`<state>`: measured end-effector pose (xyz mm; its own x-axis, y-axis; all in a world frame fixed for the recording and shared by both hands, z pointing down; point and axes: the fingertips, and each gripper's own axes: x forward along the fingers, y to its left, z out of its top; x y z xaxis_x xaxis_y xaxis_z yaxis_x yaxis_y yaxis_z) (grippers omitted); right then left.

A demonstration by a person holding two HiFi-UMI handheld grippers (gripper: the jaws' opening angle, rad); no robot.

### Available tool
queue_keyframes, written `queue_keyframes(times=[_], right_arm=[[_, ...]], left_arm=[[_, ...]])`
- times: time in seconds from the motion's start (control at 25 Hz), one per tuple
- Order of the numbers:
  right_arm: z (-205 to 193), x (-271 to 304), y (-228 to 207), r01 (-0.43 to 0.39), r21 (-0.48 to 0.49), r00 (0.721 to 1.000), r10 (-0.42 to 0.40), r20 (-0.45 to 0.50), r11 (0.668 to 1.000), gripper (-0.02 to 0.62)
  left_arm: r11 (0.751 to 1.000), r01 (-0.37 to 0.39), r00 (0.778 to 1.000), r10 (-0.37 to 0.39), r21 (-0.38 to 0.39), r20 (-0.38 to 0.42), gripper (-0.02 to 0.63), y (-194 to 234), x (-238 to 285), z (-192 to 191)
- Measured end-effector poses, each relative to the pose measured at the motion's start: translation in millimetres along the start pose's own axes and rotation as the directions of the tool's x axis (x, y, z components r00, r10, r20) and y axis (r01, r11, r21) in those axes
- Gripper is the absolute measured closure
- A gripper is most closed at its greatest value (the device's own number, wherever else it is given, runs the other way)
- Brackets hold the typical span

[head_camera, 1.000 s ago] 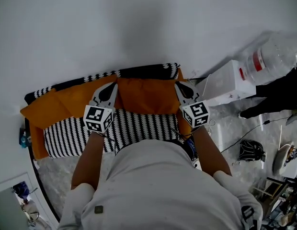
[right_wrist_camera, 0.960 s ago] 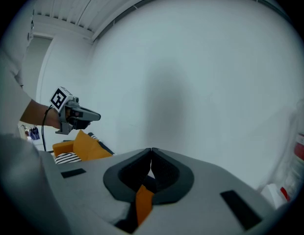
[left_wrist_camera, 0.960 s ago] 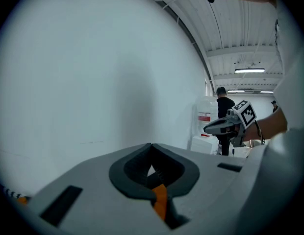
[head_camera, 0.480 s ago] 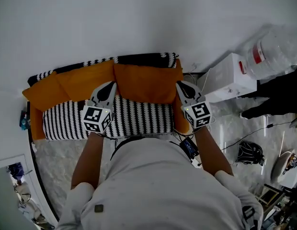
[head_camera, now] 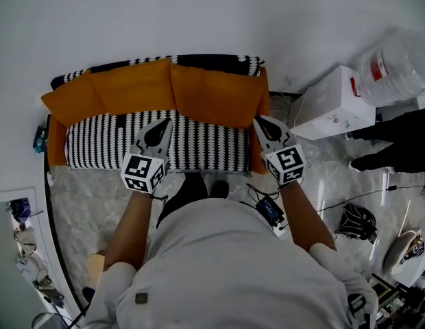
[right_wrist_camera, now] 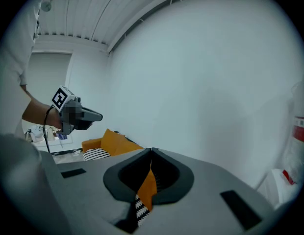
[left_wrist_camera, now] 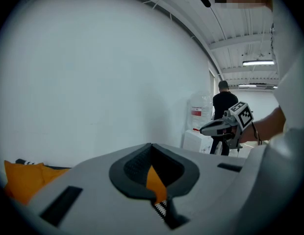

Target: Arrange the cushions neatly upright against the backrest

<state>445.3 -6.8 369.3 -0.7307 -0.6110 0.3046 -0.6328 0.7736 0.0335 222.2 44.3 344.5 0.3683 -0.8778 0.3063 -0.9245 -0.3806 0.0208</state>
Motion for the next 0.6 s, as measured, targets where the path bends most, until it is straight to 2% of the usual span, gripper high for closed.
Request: queue_keyframes(times=[0.36, 0.6], right_arm=[[6, -30, 35, 0.025, -0.012, 0.999, -0.024, 0.021, 1.000, 0.568], [19, -42, 87, 0.054, -0.023, 0.998, -0.053, 0.035, 0.998, 0.568]], left_arm=[[1.000, 0.014, 0.999, -0.015, 0.020, 0.046, 0.597, -9, -40, 7], [0.999, 0.038, 0.996, -0.041, 0.032, 0.083, 0.597, 4, -92, 7]])
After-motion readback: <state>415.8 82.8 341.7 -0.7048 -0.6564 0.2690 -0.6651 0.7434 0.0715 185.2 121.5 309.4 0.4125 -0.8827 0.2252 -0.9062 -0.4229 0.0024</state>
